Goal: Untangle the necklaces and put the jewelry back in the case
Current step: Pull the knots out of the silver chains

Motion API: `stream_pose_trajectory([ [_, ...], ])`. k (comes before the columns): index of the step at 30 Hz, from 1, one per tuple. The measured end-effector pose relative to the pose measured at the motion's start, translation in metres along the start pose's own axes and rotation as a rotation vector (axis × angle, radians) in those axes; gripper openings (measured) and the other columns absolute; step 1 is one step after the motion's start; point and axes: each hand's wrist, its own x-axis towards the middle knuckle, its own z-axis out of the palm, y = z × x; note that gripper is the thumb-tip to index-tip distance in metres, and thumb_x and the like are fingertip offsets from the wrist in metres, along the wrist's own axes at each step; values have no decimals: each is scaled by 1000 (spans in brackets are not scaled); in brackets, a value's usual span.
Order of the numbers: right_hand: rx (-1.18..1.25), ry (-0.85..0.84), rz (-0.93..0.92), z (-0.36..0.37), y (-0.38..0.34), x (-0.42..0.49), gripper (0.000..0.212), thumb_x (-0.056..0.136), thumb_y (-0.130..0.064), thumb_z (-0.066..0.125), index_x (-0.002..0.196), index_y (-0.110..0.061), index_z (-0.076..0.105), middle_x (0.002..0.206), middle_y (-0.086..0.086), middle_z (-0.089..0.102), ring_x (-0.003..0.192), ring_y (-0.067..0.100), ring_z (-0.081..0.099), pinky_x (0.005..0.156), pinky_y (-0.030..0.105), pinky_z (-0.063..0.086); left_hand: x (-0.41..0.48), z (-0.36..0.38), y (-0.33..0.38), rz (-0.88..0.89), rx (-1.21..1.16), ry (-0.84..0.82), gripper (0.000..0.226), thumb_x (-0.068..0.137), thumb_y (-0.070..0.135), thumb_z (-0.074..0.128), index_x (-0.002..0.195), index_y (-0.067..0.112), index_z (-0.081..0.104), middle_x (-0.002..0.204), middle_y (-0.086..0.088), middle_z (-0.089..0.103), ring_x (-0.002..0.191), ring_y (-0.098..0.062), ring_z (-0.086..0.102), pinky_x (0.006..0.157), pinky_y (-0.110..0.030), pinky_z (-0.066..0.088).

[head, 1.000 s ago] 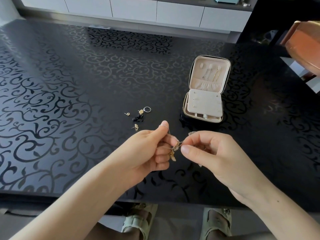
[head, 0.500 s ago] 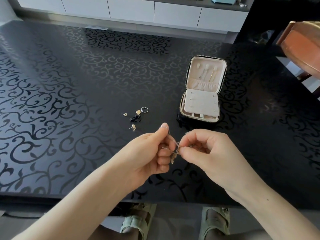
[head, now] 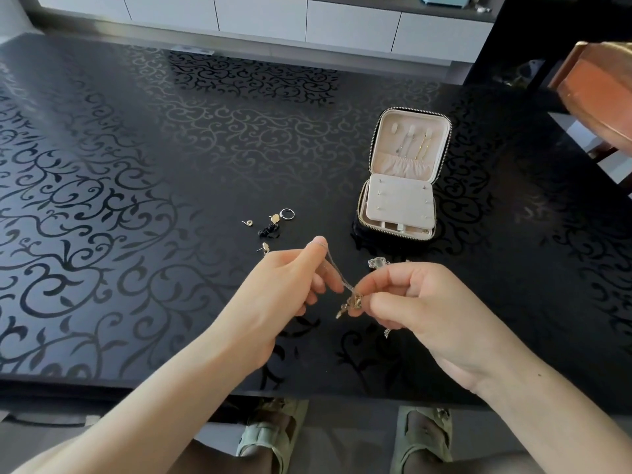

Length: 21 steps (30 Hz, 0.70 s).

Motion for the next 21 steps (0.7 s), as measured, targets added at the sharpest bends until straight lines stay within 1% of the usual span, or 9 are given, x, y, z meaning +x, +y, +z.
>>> stream_pose_trajectory([
  [4, 11, 0, 19, 1, 1, 1, 19, 77, 3, 61, 73, -12, 72, 62, -1, 68, 52, 4, 49, 62, 27, 37, 1, -5, 2, -144, -271, -50, 37, 92, 18, 48, 60, 10, 65, 61, -2, 59, 58, -14, 52, 59, -23, 43],
  [7, 18, -18, 33, 2, 2, 1, 17, 77, 2, 62, 74, -10, 73, 69, 6, 71, 54, 6, 49, 62, 28, 36, 2, -10, 3, -301, -484, -115, 22, 89, 8, 49, 68, 5, 56, 60, -8, 63, 51, -16, 56, 49, -21, 47],
  [11, 52, -51, 51, 4, 3, 2, 14, 76, 0, 64, 74, -10, 73, 74, 13, 71, 56, 8, 48, 62, 25, 38, 1, -14, 4, -337, -524, -109, 10, 90, 1, 47, 81, 0, 52, 68, -16, 70, 50, -21, 65, 42, -18, 49],
  [12, 64, -56, 58, 4, 4, 3, 12, 74, -1, 65, 73, -10, 73, 73, 14, 70, 56, 9, 48, 63, 26, 38, -1, -14, 4, -329, -471, -109, 8, 90, 2, 46, 84, 1, 51, 73, -17, 72, 54, -24, 67, 42, -18, 49],
  [14, 69, -64, 66, 4, 4, 4, 9, 72, -3, 66, 74, -10, 73, 69, 9, 69, 56, 8, 48, 64, 26, 39, -3, -16, 5, -279, -237, -70, 6, 91, 8, 48, 92, 7, 53, 82, -15, 73, 62, -25, 70, 42, -18, 47],
  [16, 68, -69, 66, 4, 5, 5, 9, 73, -4, 66, 74, -9, 74, 72, 8, 72, 58, 7, 53, 64, 24, 41, -4, -17, 1, -147, 98, 6, 10, 90, 16, 50, 93, 20, 59, 80, -2, 74, 61, -18, 69, 42, -14, 41],
  [18, 67, -67, 64, 3, 6, 6, 10, 74, -3, 66, 75, -9, 74, 75, 9, 73, 64, 7, 58, 67, 24, 43, -6, -17, -4, 43, 364, 69, 11, 87, 25, 53, 84, 29, 64, 71, 12, 69, 60, -8, 65, 51, -17, 42],
  [20, 63, -66, 61, 4, 7, 6, 10, 74, -2, 66, 75, -9, 74, 75, 9, 73, 66, 9, 58, 68, 25, 43, -7, -17, -6, 197, 455, 67, 13, 87, 27, 57, 83, 32, 68, 72, 16, 64, 69, 0, 59, 66, -16, 44],
  [21, 62, -66, 60, 4, 7, 7, 10, 75, -2, 66, 75, -9, 74, 75, 9, 73, 66, 10, 57, 67, 26, 42, -8, -16, -6, 248, 442, 40, 14, 87, 26, 57, 85, 32, 69, 75, 16, 62, 72, 3, 57, 69, -12, 42],
])
